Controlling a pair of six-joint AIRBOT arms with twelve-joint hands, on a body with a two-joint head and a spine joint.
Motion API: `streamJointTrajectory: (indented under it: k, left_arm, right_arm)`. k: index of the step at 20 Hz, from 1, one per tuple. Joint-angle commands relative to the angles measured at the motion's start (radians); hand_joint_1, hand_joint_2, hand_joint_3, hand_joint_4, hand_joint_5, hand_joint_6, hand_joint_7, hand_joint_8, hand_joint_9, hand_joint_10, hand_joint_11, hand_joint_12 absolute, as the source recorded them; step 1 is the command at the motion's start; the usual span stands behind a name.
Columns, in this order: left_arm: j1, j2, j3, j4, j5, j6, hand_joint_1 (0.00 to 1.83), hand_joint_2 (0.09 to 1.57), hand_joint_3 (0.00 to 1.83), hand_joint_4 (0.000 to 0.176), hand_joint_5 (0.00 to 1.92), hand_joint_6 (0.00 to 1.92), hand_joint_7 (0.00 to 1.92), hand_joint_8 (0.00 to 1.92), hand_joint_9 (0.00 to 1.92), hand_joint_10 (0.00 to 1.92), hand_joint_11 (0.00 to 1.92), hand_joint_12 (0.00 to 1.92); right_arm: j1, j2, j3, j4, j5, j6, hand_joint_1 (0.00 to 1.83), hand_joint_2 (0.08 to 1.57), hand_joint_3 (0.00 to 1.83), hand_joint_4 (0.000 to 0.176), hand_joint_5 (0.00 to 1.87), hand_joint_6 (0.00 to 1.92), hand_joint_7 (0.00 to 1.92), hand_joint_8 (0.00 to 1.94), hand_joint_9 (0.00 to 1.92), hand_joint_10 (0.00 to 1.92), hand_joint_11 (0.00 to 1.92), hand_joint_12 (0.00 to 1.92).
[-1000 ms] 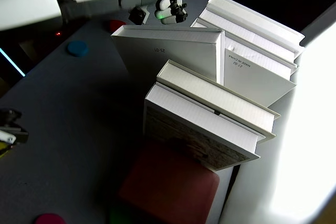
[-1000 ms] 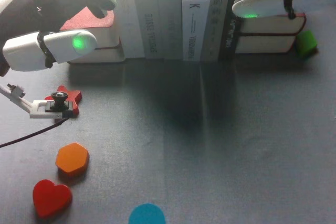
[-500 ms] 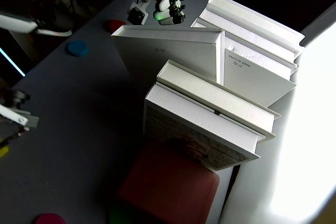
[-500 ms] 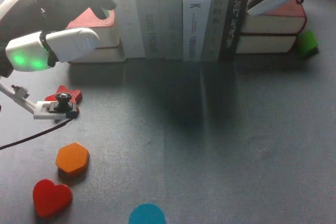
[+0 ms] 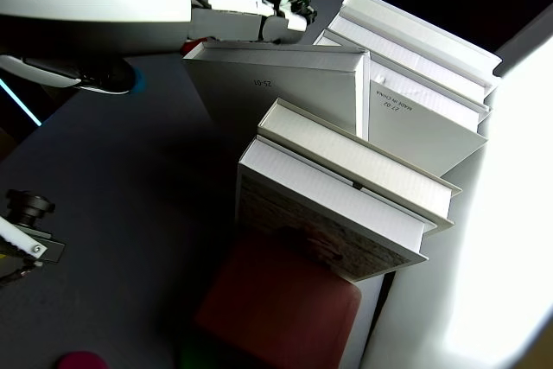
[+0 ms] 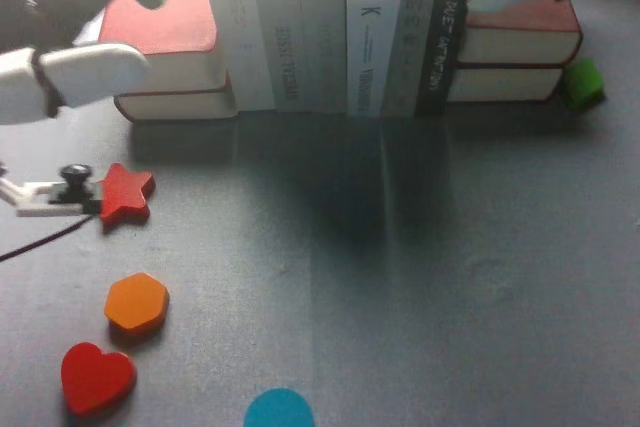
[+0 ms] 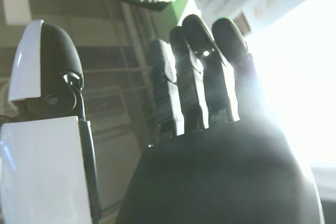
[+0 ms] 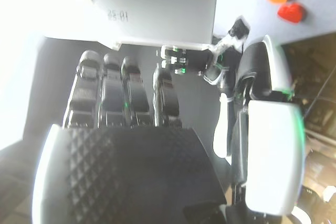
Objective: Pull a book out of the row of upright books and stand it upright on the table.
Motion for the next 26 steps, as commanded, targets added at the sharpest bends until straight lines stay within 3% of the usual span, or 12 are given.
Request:
streamJointTrajectory:
  k: [1,5,6,7,9,13,17,19,20,21,22,26]
  left_arm:
    - [0.016,0.022,-0.010,-0.063,-0.117,-0.010,1.02,0.97,0.00,0.000,0.54,0.00,0.53,0.09,0.31,0.98,0.07,1.68]
    - [0.123,0.103,-0.074,-0.159,-0.171,-0.010,0.97,1.03,0.01,0.022,0.57,0.01,0.57,0.06,0.32,0.89,0.01,1.60]
    - [0.146,0.114,-0.086,-0.181,-0.187,-0.010,0.93,1.05,0.02,0.048,0.54,0.00,0.54,0.05,0.29,0.88,0.00,1.60]
    - [0.173,0.124,-0.096,-0.203,-0.204,-0.010,0.94,1.08,0.01,0.051,0.53,0.00,0.51,0.03,0.24,0.93,0.00,1.59]
    - [0.206,0.133,-0.106,-0.227,-0.224,-0.010,0.94,1.09,0.01,0.045,0.52,0.00,0.54,0.05,0.25,0.99,0.00,1.61]
    - [0.207,0.125,-0.104,-0.233,-0.236,-0.010,0.94,1.10,0.00,0.033,0.50,0.01,0.51,0.06,0.16,1.07,0.00,1.58]
    - [0.209,0.124,-0.107,-0.234,-0.237,-0.010,0.94,1.09,0.00,0.051,0.51,0.01,0.53,0.04,0.28,0.90,0.00,1.59]
    - [0.210,0.121,-0.107,-0.234,-0.243,-0.010,0.96,1.07,0.00,0.056,0.54,0.02,0.54,0.03,0.27,0.95,0.00,1.62]
    - [0.210,0.119,-0.106,-0.233,-0.246,-0.010,0.96,1.06,0.00,0.060,0.55,0.02,0.54,0.03,0.28,0.95,0.00,1.61]
    - [0.210,0.119,-0.107,-0.233,-0.247,-0.010,0.96,1.06,0.00,0.059,0.55,0.01,0.54,0.03,0.29,0.93,0.02,1.59]
    - [0.210,0.118,-0.108,-0.232,-0.247,-0.010,0.98,1.05,0.00,0.066,0.57,0.02,0.55,0.03,0.31,0.93,0.04,1.59]
    - [0.210,0.118,-0.109,-0.230,-0.248,-0.010,1.00,1.06,0.00,0.036,0.55,0.01,0.55,0.03,0.28,1.01,0.00,1.67]
  right_arm:
    - [0.021,-0.005,0.001,0.055,-0.041,-0.001,0.92,1.16,0.00,0.173,0.13,0.01,0.00,0.00,0.00,0.00,0.00,0.77]
    - [0.021,-0.017,0.005,0.041,-0.041,-0.001,0.67,1.13,0.00,0.176,0.14,0.00,0.00,0.00,0.00,0.00,0.00,0.95]
    - [0.021,-0.023,0.009,0.040,-0.041,-0.001,0.69,1.16,0.00,0.142,0.16,0.00,0.00,0.00,0.00,0.00,0.00,1.01]
    - [0.020,-0.032,0.015,0.037,-0.041,-0.001,0.69,1.18,0.01,0.169,0.15,0.01,0.00,0.00,0.00,0.00,0.00,0.85]
    - [0.013,-0.047,0.021,0.026,-0.041,-0.001,0.62,1.19,0.00,0.176,0.17,0.01,0.00,0.00,0.00,0.00,0.00,0.67]
    - [0.013,-0.066,0.032,-0.026,-0.040,0.042,0.83,1.09,0.00,0.149,0.22,0.00,0.00,0.00,0.00,0.00,0.00,0.68]
    - [0.013,-0.068,0.043,-0.030,-0.040,0.062,0.89,1.08,0.00,0.149,0.25,0.01,0.00,0.00,0.00,0.00,0.00,0.71]
    - [0.011,-0.072,0.042,-0.031,-0.036,0.062,1.02,1.04,0.00,0.093,0.32,0.02,0.02,0.00,0.00,0.00,0.00,0.48]
    - [0.011,-0.075,0.042,-0.032,-0.035,0.062,1.02,1.05,0.00,0.088,0.34,0.02,0.06,0.01,0.00,0.00,0.00,0.09]
    - [0.011,-0.078,0.042,-0.031,-0.034,0.062,1.01,1.05,0.00,0.091,0.35,0.02,0.09,0.01,0.01,0.00,0.00,0.02]
    - [0.011,-0.081,0.043,-0.031,-0.033,0.062,1.11,1.04,0.00,0.068,0.40,0.04,0.14,0.03,0.04,0.01,0.00,0.00]
    - [0.007,-0.095,0.046,-0.031,-0.025,0.062,1.17,1.02,0.00,0.073,0.50,0.03,0.27,0.01,0.16,0.03,0.00,0.70]
